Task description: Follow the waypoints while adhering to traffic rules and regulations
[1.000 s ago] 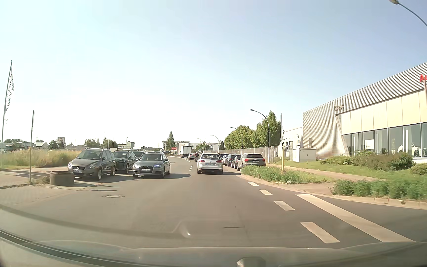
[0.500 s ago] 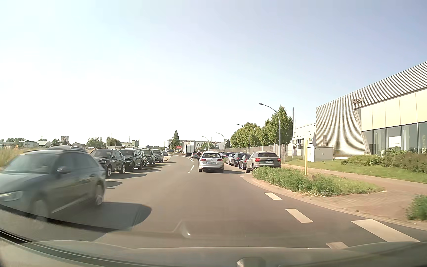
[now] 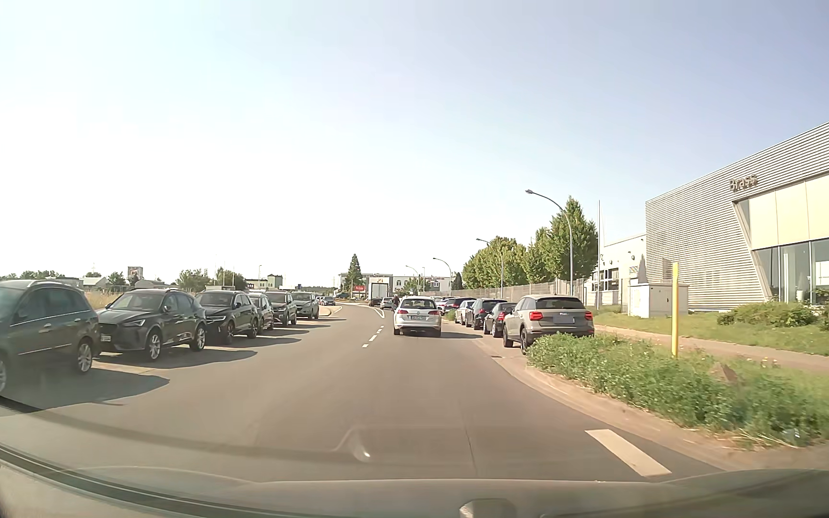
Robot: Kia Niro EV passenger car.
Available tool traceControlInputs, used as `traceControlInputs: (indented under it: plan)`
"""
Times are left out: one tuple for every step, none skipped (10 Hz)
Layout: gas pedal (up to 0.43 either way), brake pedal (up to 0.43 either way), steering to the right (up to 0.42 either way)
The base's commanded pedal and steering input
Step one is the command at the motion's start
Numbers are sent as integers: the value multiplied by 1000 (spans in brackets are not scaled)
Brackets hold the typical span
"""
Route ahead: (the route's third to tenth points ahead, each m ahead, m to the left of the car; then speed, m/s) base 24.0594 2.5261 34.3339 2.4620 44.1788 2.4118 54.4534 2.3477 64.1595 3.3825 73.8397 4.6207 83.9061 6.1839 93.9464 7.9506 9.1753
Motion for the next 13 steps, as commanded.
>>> traceControlInputs:
  plan:
    - [130, 30, -19]
    - [130, 30, -13]
    - [118, 30, -11]
    - [118, 30, -11]
    - [118, 30, -11]
    - [118, 30, -11]
    - [110, 30, -11]
    - [110, 30, -10]
    - [110, 30, -10]
    - [110, 30, -10]
    - [110, 30, -10]
    - [110, 30, -10]
    - [110, 30, -10]
